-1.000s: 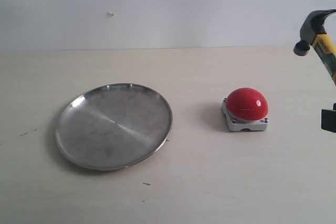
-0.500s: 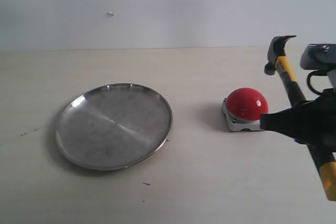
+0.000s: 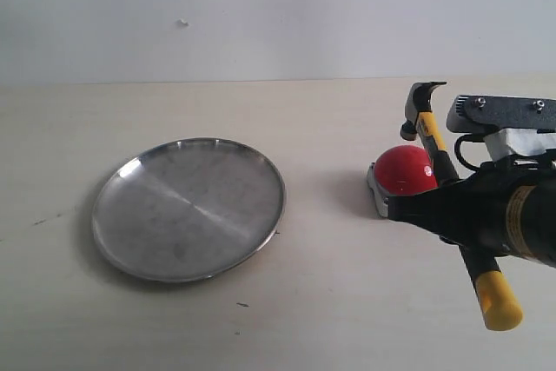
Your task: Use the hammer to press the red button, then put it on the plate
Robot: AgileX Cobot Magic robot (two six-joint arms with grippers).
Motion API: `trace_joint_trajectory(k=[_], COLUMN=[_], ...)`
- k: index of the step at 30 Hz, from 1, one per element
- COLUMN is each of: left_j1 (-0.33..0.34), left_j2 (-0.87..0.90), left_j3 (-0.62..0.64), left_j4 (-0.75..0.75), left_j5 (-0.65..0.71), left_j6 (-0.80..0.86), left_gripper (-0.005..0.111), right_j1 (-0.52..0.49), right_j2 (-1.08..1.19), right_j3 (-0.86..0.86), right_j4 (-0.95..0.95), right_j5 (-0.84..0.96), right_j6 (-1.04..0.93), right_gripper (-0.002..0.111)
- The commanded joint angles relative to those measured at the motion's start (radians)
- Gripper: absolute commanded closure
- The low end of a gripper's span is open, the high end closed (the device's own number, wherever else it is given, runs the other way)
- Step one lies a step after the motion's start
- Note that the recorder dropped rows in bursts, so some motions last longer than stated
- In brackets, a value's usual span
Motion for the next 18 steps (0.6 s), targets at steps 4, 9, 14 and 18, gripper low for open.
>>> trace_joint_trajectory(k=[4, 9, 14, 18], left_j1=[0.002, 0.002, 0.002, 0.002], left_j2=[-0.006, -0.006, -0.006, -0.006], left_j3=[0.002, 0.002, 0.002, 0.002], left_j4=[0.003, 0.003, 0.003, 0.003], left_j5=[0.003, 0.003, 0.003, 0.003], left_j6=[-0.004, -0.004, -0.004, -0.004], left_gripper=[0.107, 0.107, 0.107, 0.107], right_j1=[-0.004, -0.004, -0.004, -0.004], right_j2=[-0.006, 0.024, -0.095, -0.250], right_j3=[0.009, 0.021, -0.032, -0.119], right_j4=[-0.032, -0.050, -0.089, 0.033], right_j5=[0.005, 0.007, 0.020, 0.020], right_j6=[0.004, 0.022, 0.027, -0.102], right_gripper=[0.108, 0.108, 0.108, 0.108])
